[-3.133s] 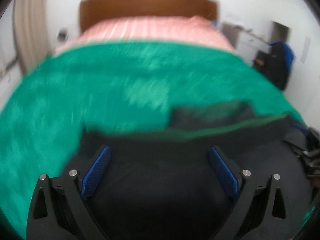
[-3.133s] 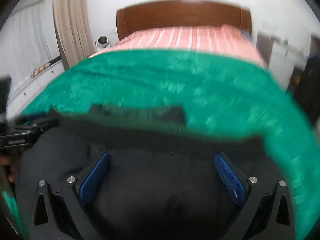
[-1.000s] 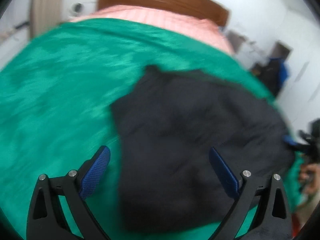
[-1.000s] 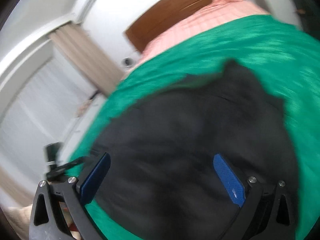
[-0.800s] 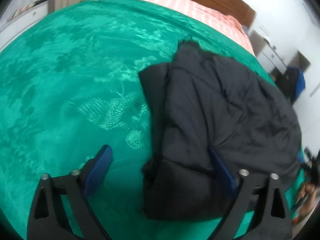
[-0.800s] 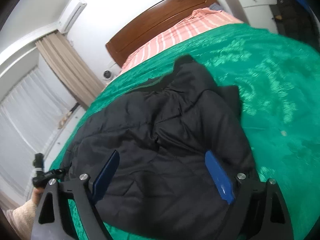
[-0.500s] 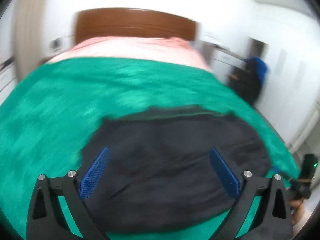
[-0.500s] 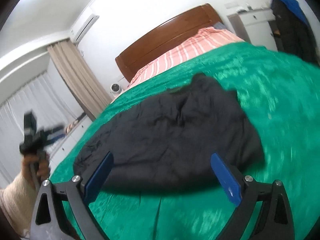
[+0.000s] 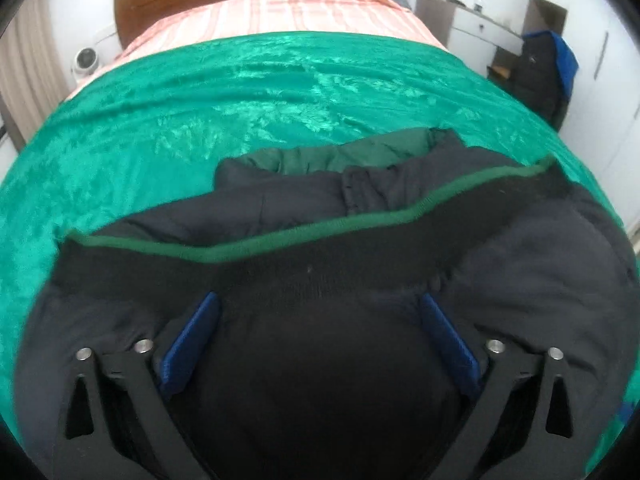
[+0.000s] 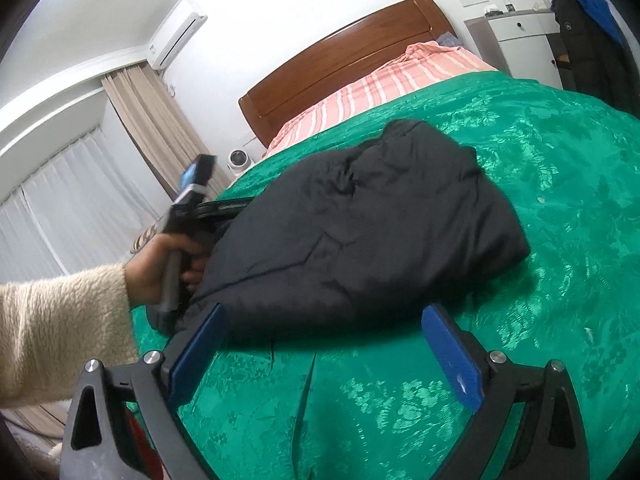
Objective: Fold large clothes
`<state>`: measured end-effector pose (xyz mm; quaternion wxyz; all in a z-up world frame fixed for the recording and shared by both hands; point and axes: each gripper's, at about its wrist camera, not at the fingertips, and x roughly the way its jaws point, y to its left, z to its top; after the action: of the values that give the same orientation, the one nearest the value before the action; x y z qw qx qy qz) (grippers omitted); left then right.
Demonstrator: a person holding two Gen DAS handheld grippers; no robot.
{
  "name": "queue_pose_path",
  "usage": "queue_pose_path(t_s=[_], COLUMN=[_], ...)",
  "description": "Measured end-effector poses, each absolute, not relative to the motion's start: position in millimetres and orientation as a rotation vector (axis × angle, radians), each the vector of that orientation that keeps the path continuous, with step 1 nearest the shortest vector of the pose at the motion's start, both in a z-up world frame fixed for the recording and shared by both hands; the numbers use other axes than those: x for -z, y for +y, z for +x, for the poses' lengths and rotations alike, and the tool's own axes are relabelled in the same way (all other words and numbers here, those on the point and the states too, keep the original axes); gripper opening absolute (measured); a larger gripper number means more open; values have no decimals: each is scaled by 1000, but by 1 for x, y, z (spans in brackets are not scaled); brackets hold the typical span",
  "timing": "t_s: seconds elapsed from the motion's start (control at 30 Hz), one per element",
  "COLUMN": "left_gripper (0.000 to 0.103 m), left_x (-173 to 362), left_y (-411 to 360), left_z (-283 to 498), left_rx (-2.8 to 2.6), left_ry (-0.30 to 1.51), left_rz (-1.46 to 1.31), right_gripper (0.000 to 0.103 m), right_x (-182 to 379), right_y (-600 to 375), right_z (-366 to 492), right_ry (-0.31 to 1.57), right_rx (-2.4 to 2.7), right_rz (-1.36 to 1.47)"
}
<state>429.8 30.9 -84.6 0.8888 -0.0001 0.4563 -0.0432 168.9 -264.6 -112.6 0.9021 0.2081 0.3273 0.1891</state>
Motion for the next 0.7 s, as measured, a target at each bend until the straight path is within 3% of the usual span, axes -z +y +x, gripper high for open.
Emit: queue_pose_path(t_s=[0.13,0.37,0.43,0.47,0.57,0.7], left_gripper=[95,99,96,90,89,91], left_x=[61,108,99,90,80,113], left_y=[35,23,23,23,18,15], left_z=[381,381,376,365,329,313], left_rx=[159,123,116,122,157,143], left_ry=[885,900,926,934,903,910], left_rz=[-7,72,67,57,61,106], right_gripper=[97,97,97,97,97,97], right_x=[109,111,104,101,95,105], right_y=[-270,-265,-264,-265,-272,-281], right_z=[167,169,164,163,156,166], right_ry=[650,665,648,637,596,633], right_rx=[-389,-377,-367,-363,-350,-320], right_rz=[459,442,412,404,407,454])
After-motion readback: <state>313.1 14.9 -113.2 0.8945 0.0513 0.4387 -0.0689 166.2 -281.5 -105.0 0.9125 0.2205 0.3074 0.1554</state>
